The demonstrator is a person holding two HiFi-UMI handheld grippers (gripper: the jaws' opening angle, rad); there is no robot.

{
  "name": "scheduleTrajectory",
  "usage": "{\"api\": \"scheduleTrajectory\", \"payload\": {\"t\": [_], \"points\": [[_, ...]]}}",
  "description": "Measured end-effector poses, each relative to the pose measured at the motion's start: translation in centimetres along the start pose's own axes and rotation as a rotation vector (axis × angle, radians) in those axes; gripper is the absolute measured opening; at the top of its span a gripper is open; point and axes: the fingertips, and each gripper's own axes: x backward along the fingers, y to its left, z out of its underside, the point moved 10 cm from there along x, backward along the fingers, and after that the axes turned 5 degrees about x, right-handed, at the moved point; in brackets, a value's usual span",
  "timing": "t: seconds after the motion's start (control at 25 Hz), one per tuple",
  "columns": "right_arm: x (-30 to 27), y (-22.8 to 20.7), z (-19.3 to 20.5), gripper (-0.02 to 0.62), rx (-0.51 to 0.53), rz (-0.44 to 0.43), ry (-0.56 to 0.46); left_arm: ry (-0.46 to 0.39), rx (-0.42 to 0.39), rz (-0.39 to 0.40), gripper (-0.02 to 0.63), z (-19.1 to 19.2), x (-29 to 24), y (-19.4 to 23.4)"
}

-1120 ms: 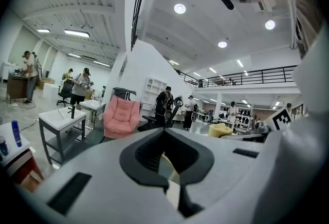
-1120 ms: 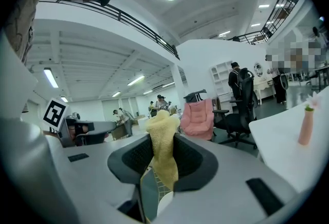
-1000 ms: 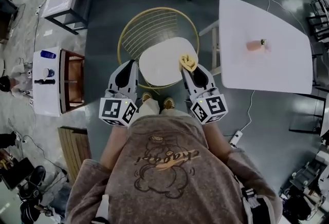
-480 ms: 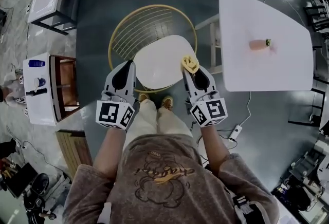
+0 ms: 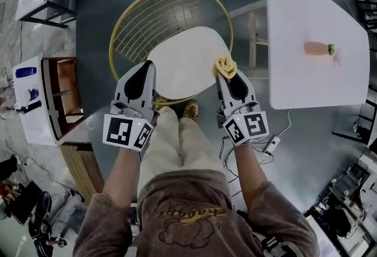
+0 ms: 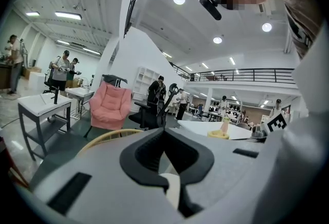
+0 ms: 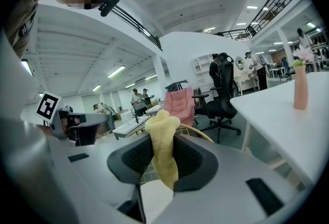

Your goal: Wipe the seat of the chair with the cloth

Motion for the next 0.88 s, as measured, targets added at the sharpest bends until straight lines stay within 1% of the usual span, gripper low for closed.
{"api": "scheduleTrajectory", "payload": {"t": [0.24, 0.44, 0.72, 0.88], "points": [[-2.6, 0.5, 3.7, 0.126, -0.007, -0.027, 0.020, 0.025, 0.000, 0.001, 0.003, 3.8, -1.5, 2.0], [-4.2, 0.0, 5.2, 0.127, 0.016, -0.040, 0.033, 0.037, 0.032, -0.006, 0.003, 6.3, -1.8, 2.7], [-6.5, -2.9, 7.4, 0.127, 0.046, 0.000, 0.092, 0.063, 0.053, -0.003, 0.003, 7.6, -1.8, 2.9], [-8.9, -5.1, 9.3, 0.127, 0.062, 0.029, 0.160, 0.072, 0.053, -0.002, 0.003, 7.8, -1.9, 3.1]]}}
